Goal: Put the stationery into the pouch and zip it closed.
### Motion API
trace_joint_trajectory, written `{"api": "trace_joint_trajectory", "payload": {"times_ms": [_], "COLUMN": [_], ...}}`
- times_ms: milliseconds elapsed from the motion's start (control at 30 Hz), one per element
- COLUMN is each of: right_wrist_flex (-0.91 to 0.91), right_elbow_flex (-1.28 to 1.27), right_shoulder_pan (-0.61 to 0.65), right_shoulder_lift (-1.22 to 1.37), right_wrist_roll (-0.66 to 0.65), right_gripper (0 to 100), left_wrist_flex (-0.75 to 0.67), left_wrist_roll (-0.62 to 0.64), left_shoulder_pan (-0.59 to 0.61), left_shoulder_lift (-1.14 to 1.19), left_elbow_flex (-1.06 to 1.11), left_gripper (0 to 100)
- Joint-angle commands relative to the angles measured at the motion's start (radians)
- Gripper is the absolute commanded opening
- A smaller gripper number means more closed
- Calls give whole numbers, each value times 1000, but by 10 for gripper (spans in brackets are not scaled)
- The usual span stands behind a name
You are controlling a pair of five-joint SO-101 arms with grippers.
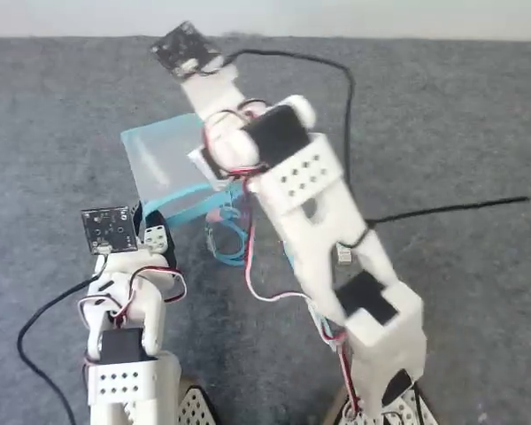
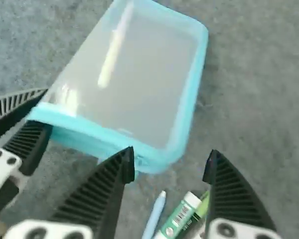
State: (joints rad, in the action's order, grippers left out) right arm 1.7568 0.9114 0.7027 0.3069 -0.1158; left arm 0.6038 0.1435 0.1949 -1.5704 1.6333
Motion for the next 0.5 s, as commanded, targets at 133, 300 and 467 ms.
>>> {"api": "trace_joint_trajectory", "payload": {"times_ms": [133, 300, 467], "right_wrist_flex": [35, -99, -332], "right_elbow_flex": [-437, -888, -1206], "right_shoulder_pan": [-143, -255, -348], "right_shoulder_lift": [-400, -526, -530], "right_wrist_roll": [-66, -71, -71], "right_gripper": [235, 235, 235], "left_wrist_flex": [-25, -25, -25], "left_wrist_roll": [8, 8, 8], "left_shoulder_pan": [-8, -3, -3], "left_shoulder_lift": [-15, -15, -15], "left_elbow_flex": [-13, -18, -13], "left_gripper": [12, 12, 12]}}
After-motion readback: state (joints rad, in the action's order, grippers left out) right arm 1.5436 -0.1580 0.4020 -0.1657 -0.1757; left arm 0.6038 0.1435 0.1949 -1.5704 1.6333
